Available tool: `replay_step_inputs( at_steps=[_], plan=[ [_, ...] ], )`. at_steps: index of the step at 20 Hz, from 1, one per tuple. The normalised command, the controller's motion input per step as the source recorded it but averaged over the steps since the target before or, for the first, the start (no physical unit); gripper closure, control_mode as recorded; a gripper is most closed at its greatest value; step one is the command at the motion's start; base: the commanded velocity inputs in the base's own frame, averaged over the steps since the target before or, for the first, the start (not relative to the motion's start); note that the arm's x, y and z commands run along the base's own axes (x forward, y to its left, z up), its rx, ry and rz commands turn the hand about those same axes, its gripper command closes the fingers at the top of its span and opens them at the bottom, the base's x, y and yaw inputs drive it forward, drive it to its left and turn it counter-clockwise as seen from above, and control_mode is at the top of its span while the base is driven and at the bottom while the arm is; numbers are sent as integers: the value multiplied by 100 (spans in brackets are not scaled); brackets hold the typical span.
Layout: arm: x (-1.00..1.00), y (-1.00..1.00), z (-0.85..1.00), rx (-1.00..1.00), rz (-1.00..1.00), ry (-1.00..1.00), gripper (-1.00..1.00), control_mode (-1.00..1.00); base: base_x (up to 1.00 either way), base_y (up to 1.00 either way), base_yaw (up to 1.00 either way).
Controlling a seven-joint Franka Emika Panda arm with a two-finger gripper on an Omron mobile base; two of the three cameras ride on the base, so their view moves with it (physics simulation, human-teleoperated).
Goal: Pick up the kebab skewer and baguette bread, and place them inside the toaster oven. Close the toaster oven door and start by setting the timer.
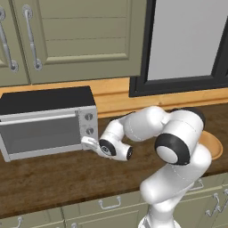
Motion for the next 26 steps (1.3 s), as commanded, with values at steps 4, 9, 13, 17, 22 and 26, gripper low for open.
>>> replay_step_inputs(
  at_steps=[4,9,13,17,22,26],
  plan=[
    [-100,-87,14,76,-23,5,100,-100,0,0,0],
    [-78,-77,1,36,-11,0,100,-100,0,0,0],
    [-31,-46,0,9,-1,0,100,-100,0,0,0],
    [-10,-24,0,6,0,0,100,-100,0,0,0],
    [-15,-11,0,3,0,0,100,-100,0,0,0],
    [0,-1,0,0,0,0,100,-100,0,0,0]
  ],
)
